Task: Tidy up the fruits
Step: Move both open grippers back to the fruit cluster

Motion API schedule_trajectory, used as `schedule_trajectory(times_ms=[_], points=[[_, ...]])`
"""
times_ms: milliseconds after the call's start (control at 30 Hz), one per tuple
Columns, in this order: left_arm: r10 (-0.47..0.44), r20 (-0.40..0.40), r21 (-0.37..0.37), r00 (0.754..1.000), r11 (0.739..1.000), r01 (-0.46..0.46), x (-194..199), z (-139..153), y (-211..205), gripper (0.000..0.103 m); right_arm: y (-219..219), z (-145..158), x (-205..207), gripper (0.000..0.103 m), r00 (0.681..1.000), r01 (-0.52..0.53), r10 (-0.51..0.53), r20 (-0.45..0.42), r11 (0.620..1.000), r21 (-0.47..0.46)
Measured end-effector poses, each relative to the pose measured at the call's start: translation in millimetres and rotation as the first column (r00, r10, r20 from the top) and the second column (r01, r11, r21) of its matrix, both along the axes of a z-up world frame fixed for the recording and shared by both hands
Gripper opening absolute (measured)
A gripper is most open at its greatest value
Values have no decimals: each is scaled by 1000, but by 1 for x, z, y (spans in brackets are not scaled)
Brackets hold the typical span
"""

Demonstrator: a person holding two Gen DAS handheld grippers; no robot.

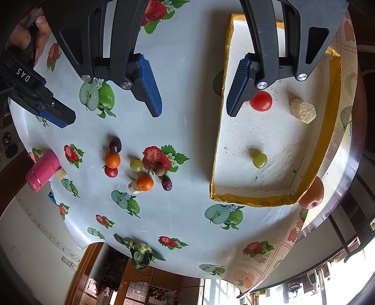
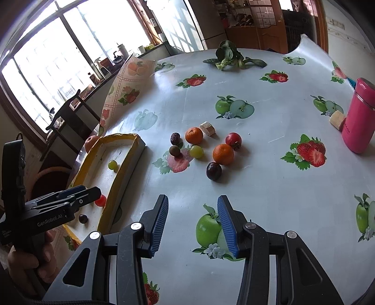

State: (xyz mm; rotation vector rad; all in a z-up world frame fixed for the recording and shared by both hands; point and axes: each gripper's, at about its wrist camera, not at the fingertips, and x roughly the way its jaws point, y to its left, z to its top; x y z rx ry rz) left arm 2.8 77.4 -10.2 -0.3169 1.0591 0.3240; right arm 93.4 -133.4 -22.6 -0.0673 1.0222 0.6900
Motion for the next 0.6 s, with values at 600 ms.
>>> schedule_trajectory(times_ms=[600], points=[[-16,-19,-68,1000,998,15,82,-39,3,56,13,-24,88,44,995,102,-103,-20,995,-18]])
